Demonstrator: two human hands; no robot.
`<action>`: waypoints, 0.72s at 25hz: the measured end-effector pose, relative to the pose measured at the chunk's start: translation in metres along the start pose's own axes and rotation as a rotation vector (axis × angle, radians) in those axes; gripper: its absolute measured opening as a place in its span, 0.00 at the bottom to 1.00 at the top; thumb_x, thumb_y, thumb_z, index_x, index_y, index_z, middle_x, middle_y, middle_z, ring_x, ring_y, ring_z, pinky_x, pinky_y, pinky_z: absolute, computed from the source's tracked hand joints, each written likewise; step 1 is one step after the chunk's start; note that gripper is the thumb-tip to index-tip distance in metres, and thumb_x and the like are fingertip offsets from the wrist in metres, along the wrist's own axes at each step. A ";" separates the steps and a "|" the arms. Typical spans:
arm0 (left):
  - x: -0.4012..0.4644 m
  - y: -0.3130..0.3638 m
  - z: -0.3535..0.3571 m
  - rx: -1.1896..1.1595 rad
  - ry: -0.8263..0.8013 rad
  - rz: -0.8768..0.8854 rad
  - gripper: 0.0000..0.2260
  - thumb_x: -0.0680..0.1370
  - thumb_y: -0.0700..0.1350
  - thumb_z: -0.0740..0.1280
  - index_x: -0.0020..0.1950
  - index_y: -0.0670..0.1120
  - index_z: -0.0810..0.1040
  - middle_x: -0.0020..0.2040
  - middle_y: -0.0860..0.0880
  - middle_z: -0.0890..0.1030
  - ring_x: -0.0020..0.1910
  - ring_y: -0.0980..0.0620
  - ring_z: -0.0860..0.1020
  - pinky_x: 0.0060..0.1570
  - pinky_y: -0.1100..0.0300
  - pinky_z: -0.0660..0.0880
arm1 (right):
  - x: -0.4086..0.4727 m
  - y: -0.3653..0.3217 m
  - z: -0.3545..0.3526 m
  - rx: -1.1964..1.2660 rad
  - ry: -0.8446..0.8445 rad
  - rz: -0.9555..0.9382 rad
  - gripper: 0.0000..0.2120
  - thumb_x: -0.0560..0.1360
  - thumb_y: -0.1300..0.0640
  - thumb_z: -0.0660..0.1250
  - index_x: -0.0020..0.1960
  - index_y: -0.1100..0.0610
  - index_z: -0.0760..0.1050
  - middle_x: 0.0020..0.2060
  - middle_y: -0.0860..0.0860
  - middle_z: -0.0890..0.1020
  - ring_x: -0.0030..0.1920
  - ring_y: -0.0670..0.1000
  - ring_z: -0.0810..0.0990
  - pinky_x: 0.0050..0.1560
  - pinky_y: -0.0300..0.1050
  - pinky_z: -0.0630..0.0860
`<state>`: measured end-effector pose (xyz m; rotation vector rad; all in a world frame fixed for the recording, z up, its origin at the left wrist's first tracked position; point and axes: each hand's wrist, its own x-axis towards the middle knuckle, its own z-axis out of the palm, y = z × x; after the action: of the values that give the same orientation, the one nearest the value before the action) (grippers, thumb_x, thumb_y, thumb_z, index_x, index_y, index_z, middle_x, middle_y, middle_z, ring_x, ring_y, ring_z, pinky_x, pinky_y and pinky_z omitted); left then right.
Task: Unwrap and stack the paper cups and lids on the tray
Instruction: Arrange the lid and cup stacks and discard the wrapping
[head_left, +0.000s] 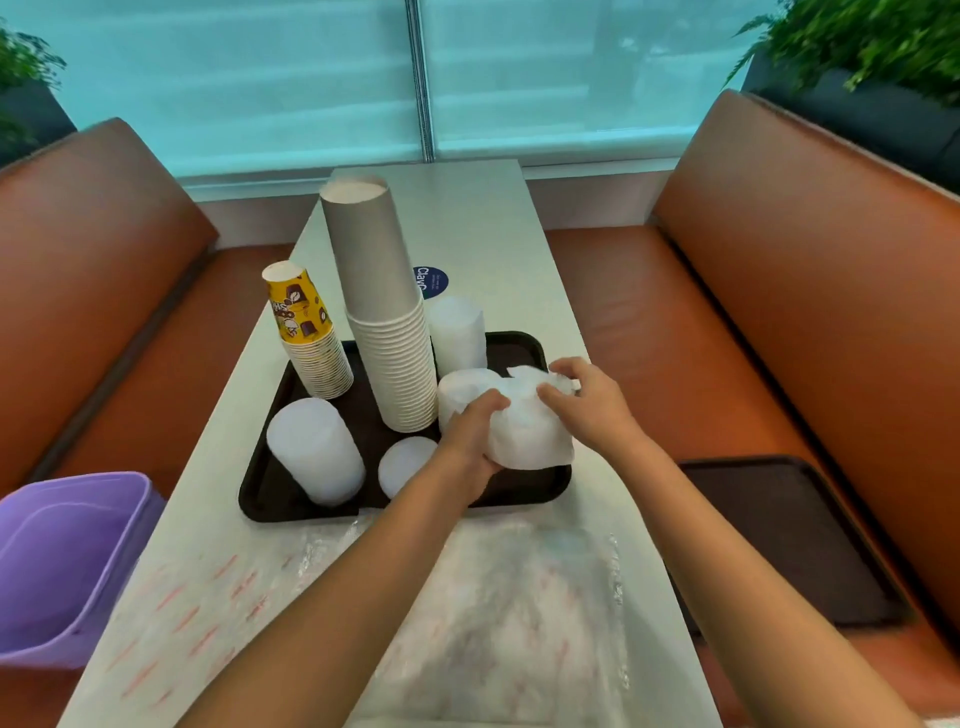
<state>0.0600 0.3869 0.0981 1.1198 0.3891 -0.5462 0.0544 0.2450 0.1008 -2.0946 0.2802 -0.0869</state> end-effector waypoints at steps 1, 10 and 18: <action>0.000 -0.010 -0.008 0.002 0.024 0.001 0.14 0.75 0.41 0.62 0.61 0.43 0.73 0.53 0.41 0.81 0.53 0.43 0.79 0.56 0.46 0.76 | -0.005 0.003 0.004 -0.032 -0.064 0.044 0.11 0.76 0.57 0.66 0.58 0.55 0.76 0.52 0.49 0.76 0.50 0.48 0.73 0.50 0.39 0.67; -0.003 -0.036 -0.038 0.189 0.283 0.084 0.19 0.75 0.39 0.63 0.67 0.42 0.68 0.54 0.45 0.75 0.52 0.46 0.74 0.47 0.56 0.72 | -0.016 0.004 0.015 0.179 0.027 0.023 0.05 0.75 0.58 0.67 0.45 0.52 0.71 0.39 0.50 0.76 0.37 0.49 0.73 0.40 0.40 0.70; 0.010 -0.041 -0.044 0.281 0.225 0.211 0.18 0.75 0.37 0.63 0.66 0.44 0.69 0.56 0.45 0.75 0.52 0.49 0.73 0.49 0.57 0.70 | -0.001 -0.020 -0.009 0.305 0.239 -0.180 0.18 0.74 0.73 0.58 0.38 0.51 0.74 0.35 0.47 0.77 0.34 0.47 0.74 0.35 0.37 0.73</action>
<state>0.0426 0.4120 0.0445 1.4816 0.3901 -0.2939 0.0555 0.2477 0.1224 -1.8012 0.2058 -0.4619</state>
